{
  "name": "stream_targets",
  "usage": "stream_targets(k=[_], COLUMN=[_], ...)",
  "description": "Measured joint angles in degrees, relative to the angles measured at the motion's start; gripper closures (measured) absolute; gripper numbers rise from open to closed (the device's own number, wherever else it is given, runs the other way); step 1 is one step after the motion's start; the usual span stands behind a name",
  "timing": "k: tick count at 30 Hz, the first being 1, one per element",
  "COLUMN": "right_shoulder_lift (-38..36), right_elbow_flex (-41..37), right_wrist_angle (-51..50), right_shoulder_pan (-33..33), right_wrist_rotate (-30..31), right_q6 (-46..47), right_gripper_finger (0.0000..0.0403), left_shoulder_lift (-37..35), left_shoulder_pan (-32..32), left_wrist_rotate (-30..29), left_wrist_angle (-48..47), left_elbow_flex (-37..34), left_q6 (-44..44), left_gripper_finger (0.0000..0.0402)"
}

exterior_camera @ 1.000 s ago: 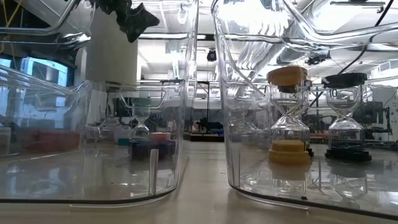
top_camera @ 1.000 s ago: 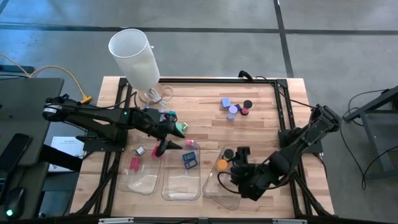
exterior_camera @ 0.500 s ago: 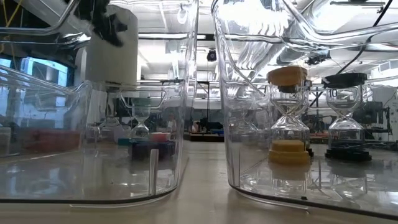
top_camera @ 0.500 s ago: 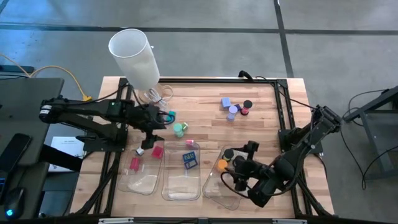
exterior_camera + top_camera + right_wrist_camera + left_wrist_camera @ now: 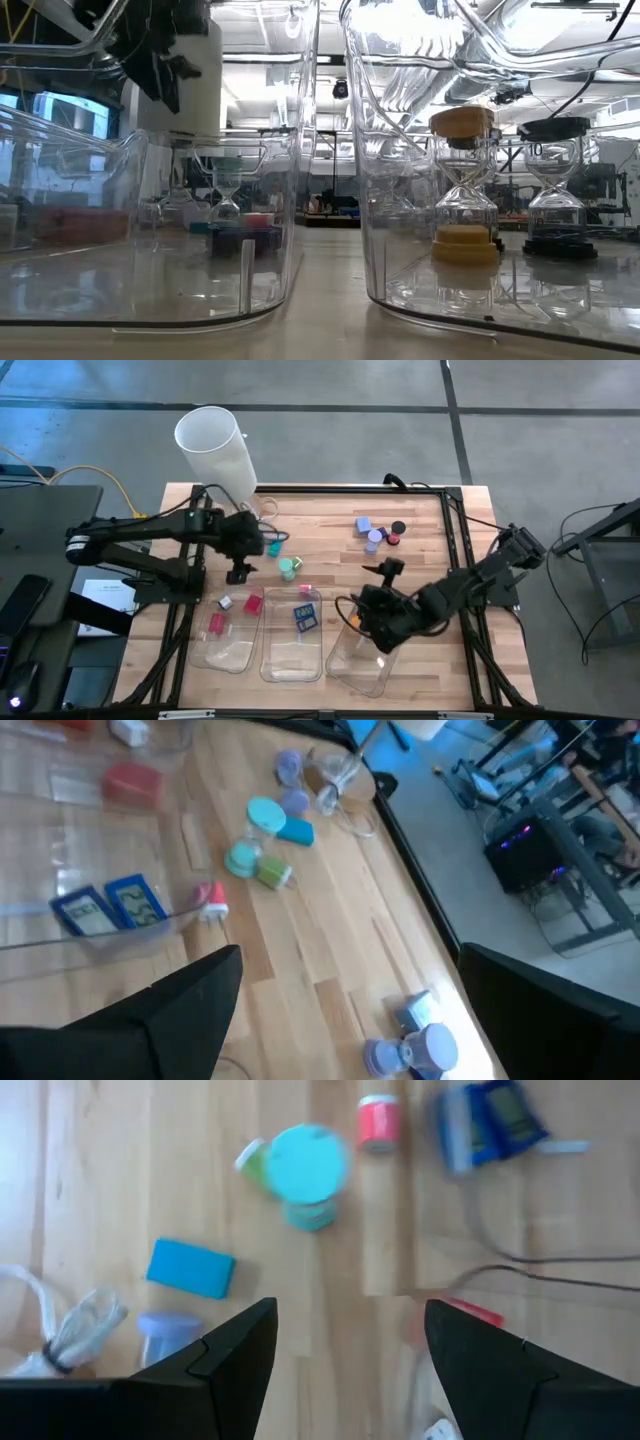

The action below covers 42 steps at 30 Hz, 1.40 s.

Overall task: Pick & Place Office items
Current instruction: Put the light blue clock into the middle bin

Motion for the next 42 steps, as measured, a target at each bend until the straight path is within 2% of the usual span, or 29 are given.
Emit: stream_targets(k=[4,9,14,16,24,29,35,42], right_shoulder_lift=[-0.5,-0.9,-1.0,-1.0,-1.8,-1.8,-1.8,-1.8], right_elbow_flex=[0.0,0.0,0.0,0.0,0.0,0.0,-1.6,-4.2], right_wrist_angle=[-0.5,-1.5,-3.9,-5.2,-15.4,-19.2,-19.4,-19.4], right_shoulder_pan=[-2.3,-3.4,-2.8,-2.4,0.5,1.8,3.4,3.9], right_wrist_rotate=[-3.3,-4.6,-4.5,-3.6,2.8,4.1,4.2,4.1], right_q6=[-1.2,0.1,3.3,5.2,16.2,21.3,23.6,24.7], right_gripper_finger=[0.0041,0.0041,0.0041,0.0041,0.0041,0.0041,0.0041,0.0041], left_shoulder_lift=[4.0,10.5,15.4,16.4,17.2,17.4,18.6,18.9], left_shoulder_pan=[4.0,6.7,6.9,6.9,6.9,6.9,6.9,6.9], left_wrist_rotate=[0.3,5.2,3.8,2.2,1.7,1.6,1.5,1.5], left_wrist_angle=[0.0,0.2,-1.4,-1.6,4.6,5.9,7.3,7.3], left_elbow_flex=[0.1,2.6,3.8,3.8,3.8,3.8,3.8,3.8], left_q6=[4.2,10.3,25.0,27.5,12.8,11.2,4.5,5.4], left_gripper_finger=[0.0156,0.0157,0.0157,0.0157,0.0157,0.0157,0.0157,0.0157])
